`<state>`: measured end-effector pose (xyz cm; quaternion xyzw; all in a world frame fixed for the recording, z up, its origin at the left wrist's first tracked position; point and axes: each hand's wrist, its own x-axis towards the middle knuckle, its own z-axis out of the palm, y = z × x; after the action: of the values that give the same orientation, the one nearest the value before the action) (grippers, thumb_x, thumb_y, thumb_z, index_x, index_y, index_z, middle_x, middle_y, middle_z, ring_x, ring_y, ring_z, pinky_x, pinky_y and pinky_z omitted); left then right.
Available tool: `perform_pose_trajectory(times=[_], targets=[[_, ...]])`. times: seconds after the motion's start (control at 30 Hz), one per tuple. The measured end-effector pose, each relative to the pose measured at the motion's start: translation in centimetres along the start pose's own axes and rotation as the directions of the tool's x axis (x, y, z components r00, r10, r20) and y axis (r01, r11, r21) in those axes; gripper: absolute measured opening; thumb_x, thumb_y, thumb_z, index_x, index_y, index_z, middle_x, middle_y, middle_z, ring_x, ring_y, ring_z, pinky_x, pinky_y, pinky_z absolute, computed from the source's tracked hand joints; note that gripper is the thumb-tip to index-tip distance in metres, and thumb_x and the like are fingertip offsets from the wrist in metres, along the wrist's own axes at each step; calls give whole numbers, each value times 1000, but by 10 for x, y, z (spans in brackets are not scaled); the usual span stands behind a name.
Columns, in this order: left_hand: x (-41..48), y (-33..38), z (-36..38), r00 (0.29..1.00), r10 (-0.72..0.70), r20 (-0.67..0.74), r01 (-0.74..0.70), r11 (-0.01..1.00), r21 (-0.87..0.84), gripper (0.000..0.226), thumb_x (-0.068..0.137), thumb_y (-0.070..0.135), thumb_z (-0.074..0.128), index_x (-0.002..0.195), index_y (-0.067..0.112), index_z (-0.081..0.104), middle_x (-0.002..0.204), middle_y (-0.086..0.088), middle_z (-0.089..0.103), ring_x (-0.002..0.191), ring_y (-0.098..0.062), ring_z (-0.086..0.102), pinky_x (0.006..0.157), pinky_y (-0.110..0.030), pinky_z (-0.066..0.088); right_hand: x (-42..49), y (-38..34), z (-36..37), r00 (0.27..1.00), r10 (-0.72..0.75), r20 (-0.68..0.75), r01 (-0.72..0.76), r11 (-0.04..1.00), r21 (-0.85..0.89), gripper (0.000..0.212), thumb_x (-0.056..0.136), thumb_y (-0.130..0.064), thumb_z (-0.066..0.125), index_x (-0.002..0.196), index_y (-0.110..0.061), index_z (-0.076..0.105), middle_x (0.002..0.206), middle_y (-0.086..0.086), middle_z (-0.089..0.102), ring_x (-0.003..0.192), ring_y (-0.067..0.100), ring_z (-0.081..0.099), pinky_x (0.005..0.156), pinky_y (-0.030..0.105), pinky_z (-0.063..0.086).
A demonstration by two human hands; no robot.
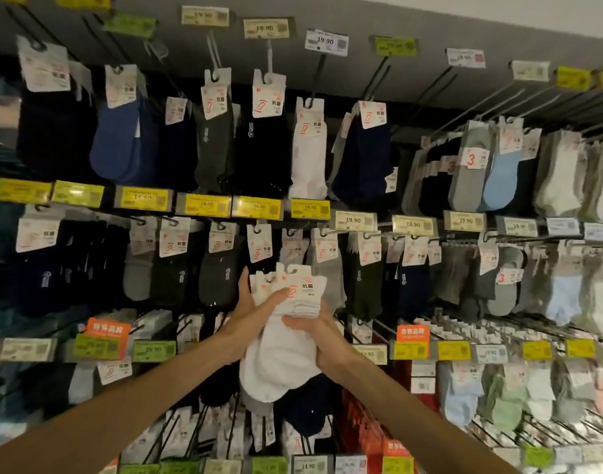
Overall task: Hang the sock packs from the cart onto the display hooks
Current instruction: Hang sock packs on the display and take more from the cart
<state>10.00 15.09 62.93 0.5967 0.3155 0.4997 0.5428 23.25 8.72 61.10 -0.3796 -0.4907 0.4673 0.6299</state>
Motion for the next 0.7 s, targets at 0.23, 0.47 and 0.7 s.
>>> perform_pose_trajectory(times=[0.23,0.47,0.7], targets=[[31,-8,-22,987,148,65,-158,968,194,71,68,67,73,132,61,43,135,16,56,122,-10,56,102,-41,49,27,-28,9,981,195,-21,-194,979,58,54,89,-47,65,131,-13,60,123,10,67,114,25,64,103,43,47],[44,9,-7,961,267,70,-276,926,258,35,91,57,54,124,45,58,115,25,61,110,0,58,81,-15,48,59,-42,-9,985,84,-149,-67,992,111,41,90,-15,68,129,-13,56,117,11,70,107,29,68,94,47,54],[61,13,-14,955,291,-51,-249,885,393,32,92,41,63,122,30,62,119,5,60,110,-15,54,80,-25,41,74,-64,-28,976,-105,-193,112,993,27,40,91,-9,65,129,-11,55,111,8,73,100,24,71,85,41,58]])
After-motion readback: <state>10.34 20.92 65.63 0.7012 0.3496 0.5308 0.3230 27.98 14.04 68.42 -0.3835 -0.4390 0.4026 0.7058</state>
